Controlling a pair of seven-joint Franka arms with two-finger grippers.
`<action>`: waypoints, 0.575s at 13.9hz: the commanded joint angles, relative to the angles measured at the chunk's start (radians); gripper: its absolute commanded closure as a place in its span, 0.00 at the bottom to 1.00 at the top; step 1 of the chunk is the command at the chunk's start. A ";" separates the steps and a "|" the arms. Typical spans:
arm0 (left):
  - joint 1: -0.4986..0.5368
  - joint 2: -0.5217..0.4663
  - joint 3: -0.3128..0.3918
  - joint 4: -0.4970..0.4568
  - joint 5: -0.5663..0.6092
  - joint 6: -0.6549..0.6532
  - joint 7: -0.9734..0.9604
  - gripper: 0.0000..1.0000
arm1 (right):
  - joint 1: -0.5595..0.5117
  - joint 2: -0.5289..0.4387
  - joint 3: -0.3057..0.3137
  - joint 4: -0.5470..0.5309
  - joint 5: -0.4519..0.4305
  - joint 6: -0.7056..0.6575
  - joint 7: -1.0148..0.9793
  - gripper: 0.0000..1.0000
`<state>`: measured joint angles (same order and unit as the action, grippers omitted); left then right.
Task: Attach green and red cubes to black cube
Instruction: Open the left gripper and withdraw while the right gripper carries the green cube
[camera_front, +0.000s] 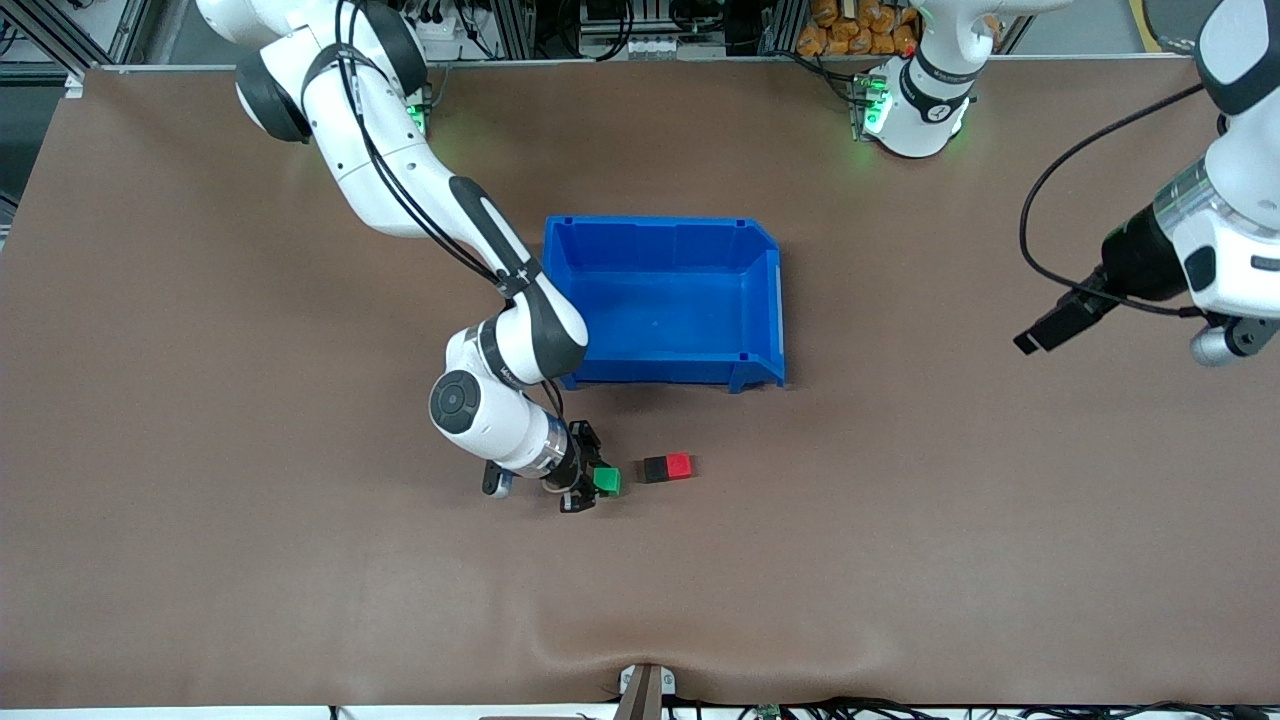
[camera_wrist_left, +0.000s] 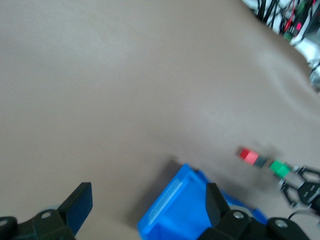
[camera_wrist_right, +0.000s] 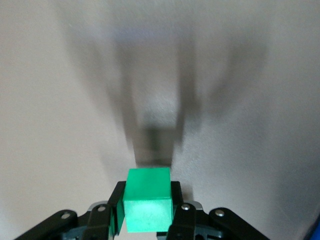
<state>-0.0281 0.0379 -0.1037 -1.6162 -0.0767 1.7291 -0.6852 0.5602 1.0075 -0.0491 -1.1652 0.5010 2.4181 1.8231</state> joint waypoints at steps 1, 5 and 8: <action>0.007 -0.043 0.004 -0.039 0.015 -0.022 0.116 0.00 | 0.018 0.031 -0.009 0.038 0.018 0.001 0.021 1.00; 0.005 -0.044 0.016 -0.033 0.092 -0.048 0.304 0.00 | 0.036 0.043 -0.009 0.042 0.018 0.019 0.022 1.00; 0.005 -0.024 0.018 0.016 0.133 -0.115 0.449 0.00 | 0.047 0.045 -0.009 0.042 0.018 0.021 0.033 1.00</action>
<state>-0.0253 0.0171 -0.0852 -1.6300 0.0211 1.6673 -0.3150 0.5908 1.0289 -0.0492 -1.1619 0.5010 2.4344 1.8354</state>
